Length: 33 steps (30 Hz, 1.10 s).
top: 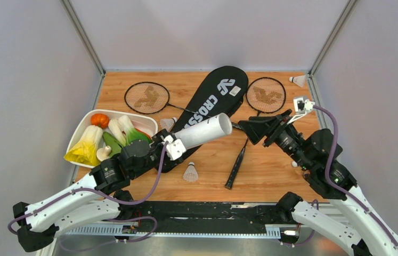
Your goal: Pack up the badminton gear
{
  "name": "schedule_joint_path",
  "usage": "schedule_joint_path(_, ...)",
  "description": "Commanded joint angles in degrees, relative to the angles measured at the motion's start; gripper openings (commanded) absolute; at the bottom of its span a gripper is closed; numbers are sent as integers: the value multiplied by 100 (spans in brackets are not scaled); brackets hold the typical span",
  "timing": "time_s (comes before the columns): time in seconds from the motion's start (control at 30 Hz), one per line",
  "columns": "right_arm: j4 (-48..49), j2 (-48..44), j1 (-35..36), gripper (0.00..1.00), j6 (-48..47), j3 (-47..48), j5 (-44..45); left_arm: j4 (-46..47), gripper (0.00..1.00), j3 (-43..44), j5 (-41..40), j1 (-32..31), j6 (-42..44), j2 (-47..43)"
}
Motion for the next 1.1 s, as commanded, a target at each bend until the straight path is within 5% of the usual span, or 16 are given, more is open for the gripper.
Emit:
schedule_joint_path(0.0, 172, 308, -14, 66, 259, 18, -320, 293, 48, -38, -93, 12, -351, -182)
schedule_joint_path(0.27, 289, 802, -19, 62, 297, 85, -877, 343, 48, -169, -8, 7, -238, -129)
schedule_joint_path(0.67, 373, 1126, -16, 28, 275, -57, -1093, 378, 47, -233, 140, 11, -141, -323)
schedule_joint_path(1.07, 424, 1162, -72, 32, 260, -21, -1452, 593, 47, -307, 206, 5, -48, -679)
